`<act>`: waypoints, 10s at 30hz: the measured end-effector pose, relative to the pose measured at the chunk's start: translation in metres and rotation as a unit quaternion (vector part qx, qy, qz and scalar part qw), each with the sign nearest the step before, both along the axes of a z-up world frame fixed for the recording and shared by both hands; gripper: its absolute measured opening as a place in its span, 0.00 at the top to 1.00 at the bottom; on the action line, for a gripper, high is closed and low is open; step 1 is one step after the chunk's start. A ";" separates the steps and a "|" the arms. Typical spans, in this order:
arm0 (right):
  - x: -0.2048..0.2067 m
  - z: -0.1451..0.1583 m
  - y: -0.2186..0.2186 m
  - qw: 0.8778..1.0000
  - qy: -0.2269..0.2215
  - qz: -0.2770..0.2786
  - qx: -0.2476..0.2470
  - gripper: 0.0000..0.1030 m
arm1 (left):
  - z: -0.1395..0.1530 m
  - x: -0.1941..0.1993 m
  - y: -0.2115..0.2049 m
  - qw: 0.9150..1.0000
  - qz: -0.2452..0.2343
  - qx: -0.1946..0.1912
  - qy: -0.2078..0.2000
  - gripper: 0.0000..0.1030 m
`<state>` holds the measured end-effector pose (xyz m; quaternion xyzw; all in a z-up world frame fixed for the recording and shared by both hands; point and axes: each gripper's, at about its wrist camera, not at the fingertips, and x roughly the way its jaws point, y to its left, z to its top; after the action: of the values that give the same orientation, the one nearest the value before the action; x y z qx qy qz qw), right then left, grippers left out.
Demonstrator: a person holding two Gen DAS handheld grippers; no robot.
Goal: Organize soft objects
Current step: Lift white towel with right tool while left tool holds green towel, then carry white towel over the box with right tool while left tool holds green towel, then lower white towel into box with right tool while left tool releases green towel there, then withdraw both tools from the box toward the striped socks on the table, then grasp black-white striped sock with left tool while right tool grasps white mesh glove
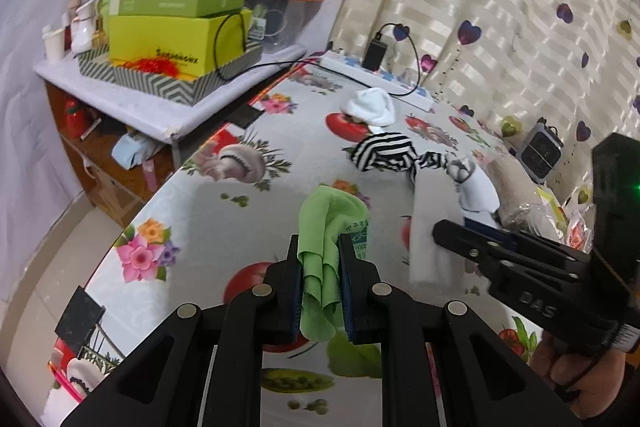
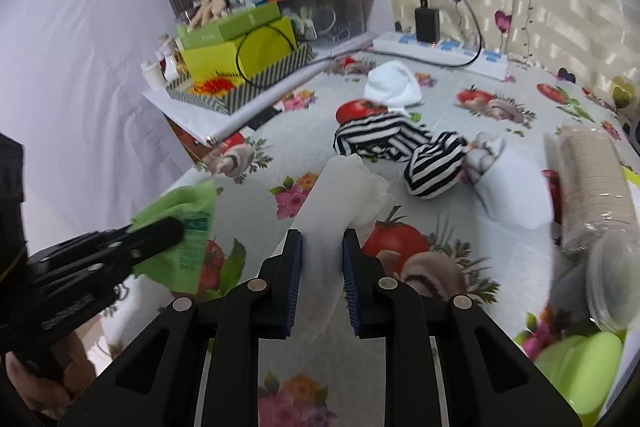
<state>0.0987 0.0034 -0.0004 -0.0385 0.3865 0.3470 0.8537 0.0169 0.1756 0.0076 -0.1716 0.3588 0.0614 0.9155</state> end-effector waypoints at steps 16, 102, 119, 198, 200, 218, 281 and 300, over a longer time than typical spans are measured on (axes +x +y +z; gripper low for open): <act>-0.024 0.038 -0.062 0.997 -0.035 -0.023 0.061 0.80 | 0.028 0.009 -0.052 0.998 -0.041 0.043 -0.022 0.86; -0.031 0.042 -0.266 0.970 -0.043 -0.208 0.118 0.80 | -0.038 0.058 -0.236 0.942 -0.305 0.120 0.076 0.50; -0.030 0.039 -0.270 0.970 -0.042 -0.211 0.117 0.80 | -0.038 0.060 -0.224 0.951 -0.273 0.122 0.076 0.85; -0.040 0.021 -0.333 0.959 -0.037 -0.280 0.035 0.58 | 0.019 0.070 -0.347 0.918 -0.394 0.043 0.003 0.73; -0.043 0.024 -0.329 0.960 -0.041 -0.276 0.036 0.58 | 0.022 0.067 -0.343 0.920 -0.389 0.042 0.001 0.73; -0.064 0.043 -0.299 0.967 -0.065 -0.240 0.051 0.58 | 0.055 0.038 -0.305 0.939 -0.337 0.054 -0.039 0.73; 0.031 0.052 -0.111 0.997 -0.051 -0.022 -0.059 0.58 | 0.012 0.089 -0.105 0.990 -0.136 0.031 0.020 0.72; 0.125 -0.003 -0.031 0.972 0.013 0.067 -0.226 0.52 | -0.003 0.137 -0.083 0.989 -0.141 0.032 0.034 0.61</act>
<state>0.2235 -0.0276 -0.0032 -0.2516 0.4627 0.3076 0.7924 0.1540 0.0929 0.0051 -0.0879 0.4077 -0.0510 0.9074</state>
